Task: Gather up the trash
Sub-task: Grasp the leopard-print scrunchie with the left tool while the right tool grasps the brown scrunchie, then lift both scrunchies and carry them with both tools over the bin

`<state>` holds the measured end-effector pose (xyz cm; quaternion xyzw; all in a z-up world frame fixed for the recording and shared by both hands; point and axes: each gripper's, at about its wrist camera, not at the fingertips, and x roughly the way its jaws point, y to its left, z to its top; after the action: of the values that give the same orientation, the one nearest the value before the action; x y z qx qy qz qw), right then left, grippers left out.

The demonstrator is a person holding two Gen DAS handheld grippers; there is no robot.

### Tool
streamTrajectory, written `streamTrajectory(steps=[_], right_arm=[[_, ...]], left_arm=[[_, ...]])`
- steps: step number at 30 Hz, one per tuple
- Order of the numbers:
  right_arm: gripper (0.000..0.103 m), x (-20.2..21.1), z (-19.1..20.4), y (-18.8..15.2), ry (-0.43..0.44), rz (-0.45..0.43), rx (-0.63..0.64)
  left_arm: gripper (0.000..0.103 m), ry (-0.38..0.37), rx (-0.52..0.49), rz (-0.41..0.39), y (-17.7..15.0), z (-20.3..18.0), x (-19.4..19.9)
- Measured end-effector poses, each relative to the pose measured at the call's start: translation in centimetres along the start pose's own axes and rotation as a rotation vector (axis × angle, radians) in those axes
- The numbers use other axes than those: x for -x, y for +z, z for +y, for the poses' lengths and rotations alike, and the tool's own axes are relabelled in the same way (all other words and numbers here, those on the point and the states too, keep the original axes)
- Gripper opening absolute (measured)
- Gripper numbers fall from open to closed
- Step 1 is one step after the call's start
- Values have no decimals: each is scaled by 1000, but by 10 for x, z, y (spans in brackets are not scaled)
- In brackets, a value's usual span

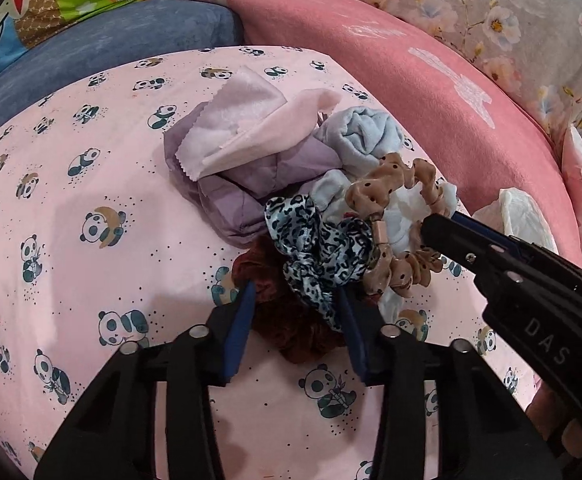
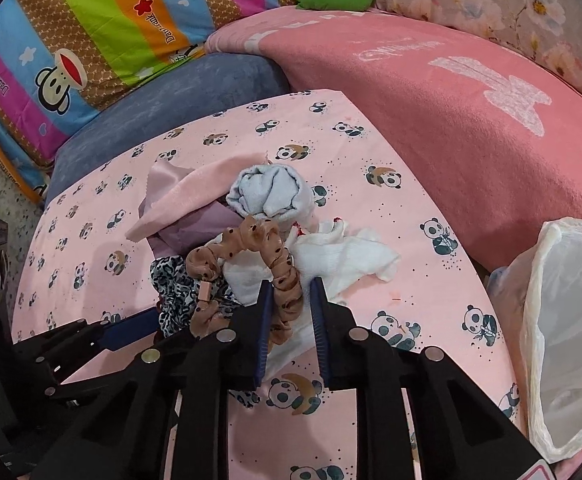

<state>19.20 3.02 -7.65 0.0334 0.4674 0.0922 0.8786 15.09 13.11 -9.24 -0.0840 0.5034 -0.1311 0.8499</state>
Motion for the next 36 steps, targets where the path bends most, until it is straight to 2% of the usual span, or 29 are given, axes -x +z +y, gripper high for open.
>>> streamTrajectory(steps=[4,5,13,21,36], right_arm=[[12,9,-2,3,13,-28,-4],[8,12,-3,5,16,-36,-7],[8,54,-11,19,27,-129,-22],[8,103,-27,29,22,-229,-43],[8,180,-88,28,-60,-365,-107]], left_arm=[[15,-28,17,-4,3,2,3],[11,-37,23,-6,4,3,5],[8,-53,35,-64,13,-1,30],[8,-71,-6,-139,29,-28,62],[9,-143,-196,-242,53,-128,99]])
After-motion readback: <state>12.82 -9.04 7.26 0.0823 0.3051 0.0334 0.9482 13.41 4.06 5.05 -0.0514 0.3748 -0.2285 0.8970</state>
